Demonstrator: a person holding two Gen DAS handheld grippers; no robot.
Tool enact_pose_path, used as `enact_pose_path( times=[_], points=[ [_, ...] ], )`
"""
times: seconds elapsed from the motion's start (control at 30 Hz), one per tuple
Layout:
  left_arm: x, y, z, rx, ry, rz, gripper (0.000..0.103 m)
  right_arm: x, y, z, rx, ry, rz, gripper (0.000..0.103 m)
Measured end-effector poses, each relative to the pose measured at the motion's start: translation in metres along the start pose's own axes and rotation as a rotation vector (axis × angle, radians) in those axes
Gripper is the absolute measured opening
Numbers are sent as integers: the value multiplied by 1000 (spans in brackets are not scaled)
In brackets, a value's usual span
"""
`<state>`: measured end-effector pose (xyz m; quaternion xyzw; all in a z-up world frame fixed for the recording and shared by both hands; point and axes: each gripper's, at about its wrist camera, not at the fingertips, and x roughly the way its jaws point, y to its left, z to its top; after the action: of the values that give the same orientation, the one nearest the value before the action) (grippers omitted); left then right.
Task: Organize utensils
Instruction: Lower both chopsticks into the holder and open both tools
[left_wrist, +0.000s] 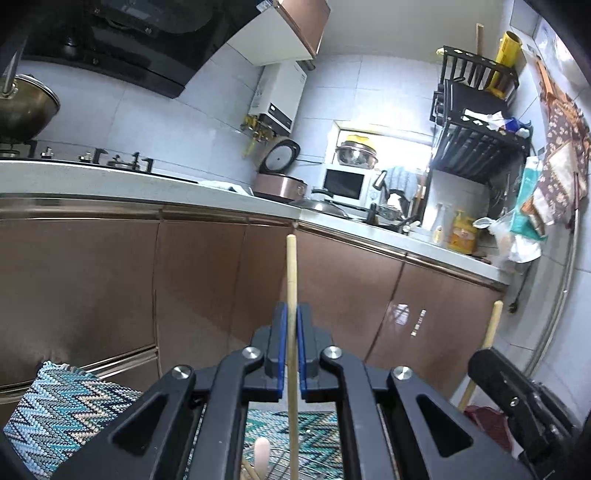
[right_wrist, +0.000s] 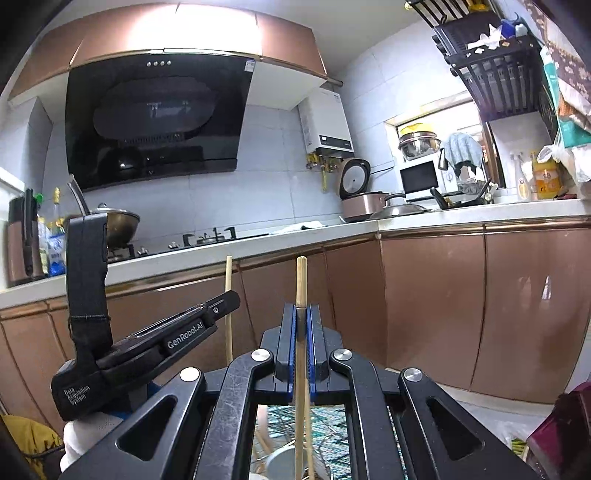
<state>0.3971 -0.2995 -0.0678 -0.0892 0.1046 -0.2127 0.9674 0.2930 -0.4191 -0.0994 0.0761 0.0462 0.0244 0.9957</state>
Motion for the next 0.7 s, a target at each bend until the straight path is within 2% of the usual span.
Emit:
enact_pose_path(
  times=[0.17,0.3,0.33,0.4,0.43,0.53,0.7],
  points=[
    [2,-1,-26,19,-36,43,5,5,5,-17,-41,3,-57,5],
    [1,6,-40,3,-16,49,7,7,6,-36,-29,41,-58,5],
    [-1,8,-42,-1,-12,48,9,6,8,-41,-37,50,-65,6],
    [-8,11,-43,-2,-7,43,22,3,8,-49,-29,68,-66,6],
    [-12,12,-43,0,-6,42,26,3,8,-51,-24,76,-65,9],
    [-29,15,-39,13,-10,41,28,-6,8,-53,-12,89,-76,18],
    [-68,22,-22,32,-18,43,36,-34,11,-37,9,62,-106,22]
  ],
)
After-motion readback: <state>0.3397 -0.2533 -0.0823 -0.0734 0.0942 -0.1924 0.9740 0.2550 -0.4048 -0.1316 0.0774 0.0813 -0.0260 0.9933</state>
